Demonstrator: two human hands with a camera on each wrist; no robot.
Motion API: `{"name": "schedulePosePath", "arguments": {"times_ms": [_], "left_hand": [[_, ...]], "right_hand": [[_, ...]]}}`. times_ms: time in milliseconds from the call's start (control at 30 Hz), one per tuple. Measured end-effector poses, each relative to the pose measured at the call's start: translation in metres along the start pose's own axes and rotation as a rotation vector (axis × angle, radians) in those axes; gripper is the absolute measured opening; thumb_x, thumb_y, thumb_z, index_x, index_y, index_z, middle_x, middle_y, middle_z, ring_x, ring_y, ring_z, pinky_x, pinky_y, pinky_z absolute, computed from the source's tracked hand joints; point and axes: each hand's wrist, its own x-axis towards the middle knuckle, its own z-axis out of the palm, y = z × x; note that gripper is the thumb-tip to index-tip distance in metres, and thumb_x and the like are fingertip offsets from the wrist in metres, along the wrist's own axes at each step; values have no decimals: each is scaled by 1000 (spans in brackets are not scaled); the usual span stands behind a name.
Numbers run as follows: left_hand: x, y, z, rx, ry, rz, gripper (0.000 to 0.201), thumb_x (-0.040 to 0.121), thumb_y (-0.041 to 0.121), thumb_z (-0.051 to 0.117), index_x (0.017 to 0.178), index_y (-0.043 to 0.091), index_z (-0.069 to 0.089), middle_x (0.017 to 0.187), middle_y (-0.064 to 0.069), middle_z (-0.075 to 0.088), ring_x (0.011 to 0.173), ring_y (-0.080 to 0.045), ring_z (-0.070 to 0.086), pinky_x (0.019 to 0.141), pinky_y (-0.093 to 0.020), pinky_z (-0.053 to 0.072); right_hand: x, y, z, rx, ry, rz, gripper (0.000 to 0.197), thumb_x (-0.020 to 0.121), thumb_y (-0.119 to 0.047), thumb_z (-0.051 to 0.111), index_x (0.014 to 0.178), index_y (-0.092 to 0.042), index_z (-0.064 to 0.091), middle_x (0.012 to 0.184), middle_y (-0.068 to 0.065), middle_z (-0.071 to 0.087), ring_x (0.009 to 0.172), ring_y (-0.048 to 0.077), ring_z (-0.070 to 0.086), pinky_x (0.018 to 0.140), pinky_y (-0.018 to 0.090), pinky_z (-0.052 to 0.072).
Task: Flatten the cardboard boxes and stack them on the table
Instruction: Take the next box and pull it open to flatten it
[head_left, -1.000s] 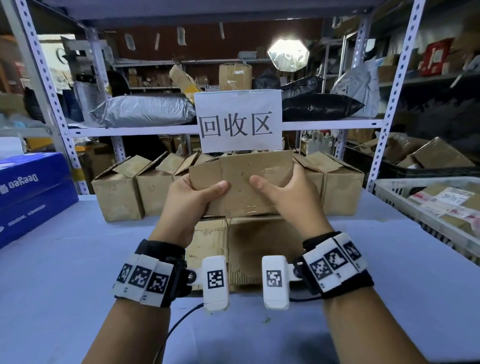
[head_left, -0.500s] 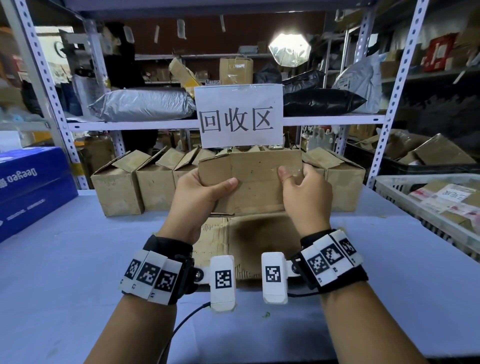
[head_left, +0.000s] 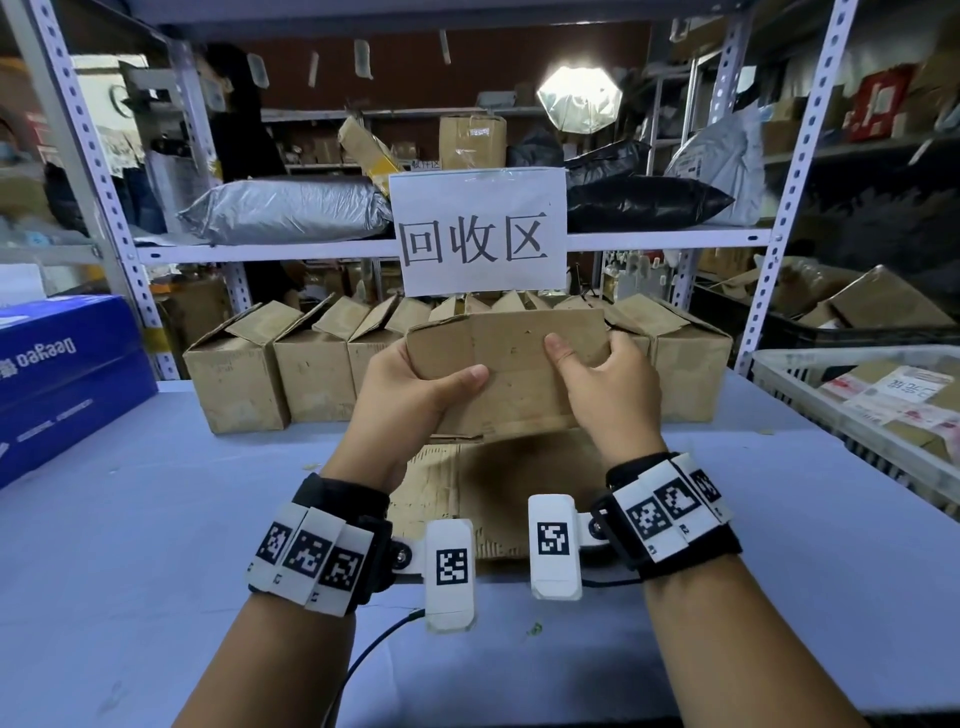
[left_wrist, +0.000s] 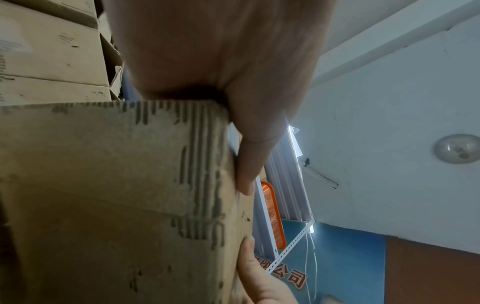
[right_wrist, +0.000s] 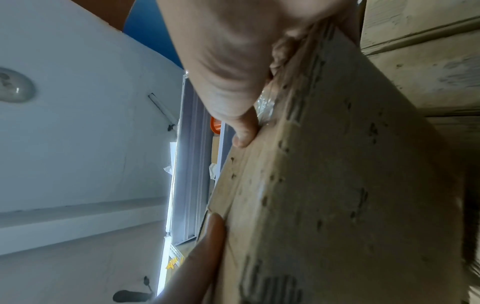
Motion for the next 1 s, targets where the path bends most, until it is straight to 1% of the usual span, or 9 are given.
{"name": "schedulePosePath", "arguments": {"times_ms": [133, 267, 367, 433, 567, 667, 767, 900, 1000], "left_hand": [[1, 0, 1, -15, 18, -9, 37, 72, 13, 87, 107, 12, 74, 104, -7, 79, 97, -26, 76, 79, -37, 63], [2, 1, 1, -35, 13, -16, 45, 70, 16, 86, 112, 10, 71, 106, -7, 79, 99, -26, 76, 78, -37, 63], [2, -1, 5, -35, -11, -23, 41, 73, 13, 87, 111, 12, 71, 107, -8, 78, 100, -28, 76, 78, -38, 62], [1, -2, 7, -29, -22, -16, 39, 73, 13, 87, 109, 14, 72, 107, -8, 78, 100, -27, 76, 78, -36, 62], [0, 0, 5, -40, -25, -9, 38, 74, 13, 86, 109, 14, 72, 108, -7, 78, 101, -26, 76, 77, -35, 62], [1, 4, 5, -58, -6, -5, 38, 71, 12, 87, 105, 15, 72, 106, -7, 79, 99, -27, 76, 78, -39, 63], [2, 7, 7, -45, 2, 5, 39, 68, 13, 87, 104, 15, 71, 105, -8, 79, 98, -27, 76, 81, -42, 63], [1, 6, 6, -33, 4, 7, 42, 68, 15, 87, 107, 14, 70, 104, -6, 79, 98, -26, 76, 80, -43, 63], [-1, 5, 7, -33, 2, 0, 44, 69, 15, 87, 109, 13, 70, 106, -7, 79, 99, -27, 76, 82, -44, 63]], "right_hand": [[7, 1, -5, -3, 15, -64, 36, 93, -47, 62, 77, -18, 46, 69, -6, 49, 64, 15, 47, 55, 30, 32], [13, 3, -9, 16, -90, -53, 38, 98, -49, 51, 85, -14, 56, 76, -1, 58, 74, 22, 55, 60, 33, 41], [11, -3, -6, 68, -120, 25, 63, 77, -78, 59, 99, -20, 54, 86, -12, 57, 81, 13, 57, 66, 32, 44], [9, -3, -4, 32, -70, 42, 78, 68, -79, 68, 111, -16, 51, 90, -14, 54, 88, 16, 57, 73, 34, 46], [4, -3, -3, -71, 17, -16, 67, 81, -74, 60, 112, -15, 53, 80, -14, 52, 81, 19, 57, 65, 33, 40], [2, -5, -5, -169, 81, -103, 53, 91, -69, 48, 87, -16, 49, 68, -9, 47, 61, 9, 45, 51, 29, 26], [4, -7, -7, -199, 83, -121, 50, 97, -61, 45, 72, -18, 37, 65, -6, 44, 59, 11, 41, 50, 31, 22], [7, -1, -8, -118, 8, -101, 50, 98, -62, 40, 95, -13, 52, 75, -9, 50, 77, 22, 54, 63, 35, 33], [5, -3, -9, -10, -53, -71, 68, 76, -81, 56, 104, -19, 52, 87, -14, 56, 80, 9, 56, 65, 32, 43]]}}
